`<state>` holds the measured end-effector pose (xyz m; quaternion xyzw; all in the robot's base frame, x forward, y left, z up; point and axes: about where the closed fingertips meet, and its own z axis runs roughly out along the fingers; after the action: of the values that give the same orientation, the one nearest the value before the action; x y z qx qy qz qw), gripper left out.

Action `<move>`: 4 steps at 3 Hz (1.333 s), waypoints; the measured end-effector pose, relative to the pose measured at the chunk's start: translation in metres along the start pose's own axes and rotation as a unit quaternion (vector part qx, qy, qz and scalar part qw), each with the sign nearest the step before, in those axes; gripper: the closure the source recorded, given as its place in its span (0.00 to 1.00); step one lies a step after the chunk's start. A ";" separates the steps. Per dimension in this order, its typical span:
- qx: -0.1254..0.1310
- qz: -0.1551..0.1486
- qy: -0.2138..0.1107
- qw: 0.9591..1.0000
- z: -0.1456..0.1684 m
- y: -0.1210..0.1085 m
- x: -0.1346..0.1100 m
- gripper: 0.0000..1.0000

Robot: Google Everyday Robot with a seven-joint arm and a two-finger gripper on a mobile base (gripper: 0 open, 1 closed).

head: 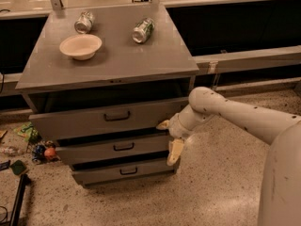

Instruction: Open middle drawer

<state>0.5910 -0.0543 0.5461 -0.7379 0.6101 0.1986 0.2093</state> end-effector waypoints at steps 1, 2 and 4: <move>0.001 0.000 0.000 1.000 0.001 -0.001 0.000 0.00; 0.019 0.000 0.000 1.000 0.021 -0.022 0.005 0.00; 0.016 0.020 0.003 1.000 0.085 -0.046 0.030 0.00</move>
Offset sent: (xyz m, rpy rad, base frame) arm 0.0613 0.0256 -0.0431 0.0197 -0.0980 -0.0639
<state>0.6380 -0.0241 0.4616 -0.7231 0.6282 0.1906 0.2148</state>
